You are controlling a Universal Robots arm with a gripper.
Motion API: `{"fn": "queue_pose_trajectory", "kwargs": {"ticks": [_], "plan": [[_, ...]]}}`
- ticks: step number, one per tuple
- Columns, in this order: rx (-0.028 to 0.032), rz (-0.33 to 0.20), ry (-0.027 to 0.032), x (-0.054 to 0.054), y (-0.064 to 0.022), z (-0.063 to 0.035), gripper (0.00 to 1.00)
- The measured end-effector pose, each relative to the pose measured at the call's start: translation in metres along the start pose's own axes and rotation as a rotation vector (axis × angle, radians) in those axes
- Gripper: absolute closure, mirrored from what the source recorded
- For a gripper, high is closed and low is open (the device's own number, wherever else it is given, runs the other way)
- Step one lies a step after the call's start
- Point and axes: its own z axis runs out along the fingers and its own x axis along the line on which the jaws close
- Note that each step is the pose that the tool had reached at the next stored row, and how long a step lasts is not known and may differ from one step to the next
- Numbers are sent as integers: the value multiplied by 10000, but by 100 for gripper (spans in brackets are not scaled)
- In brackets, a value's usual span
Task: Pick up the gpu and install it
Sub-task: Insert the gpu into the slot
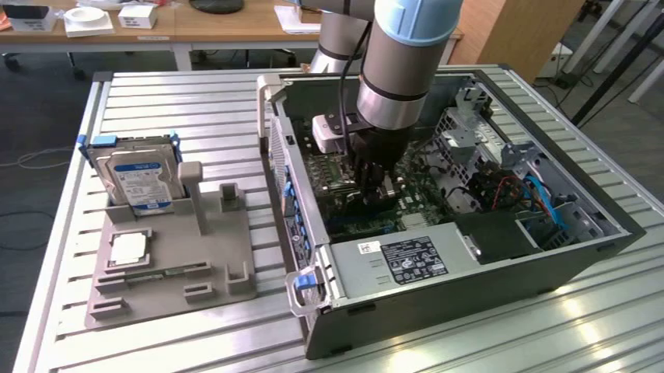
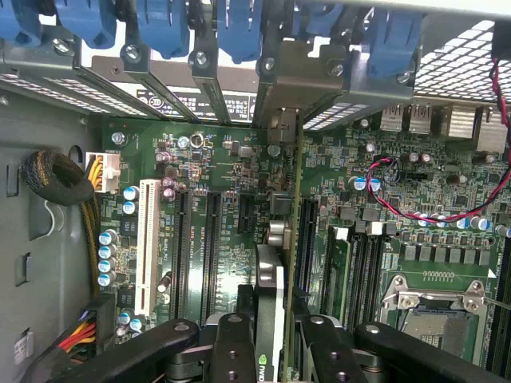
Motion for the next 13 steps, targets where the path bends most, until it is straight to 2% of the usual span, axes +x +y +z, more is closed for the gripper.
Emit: {"fn": "queue_pose_trajectory", "kwargs": {"ticks": [13], "plan": [[4, 9, 0, 0, 2, 5, 73]]}}
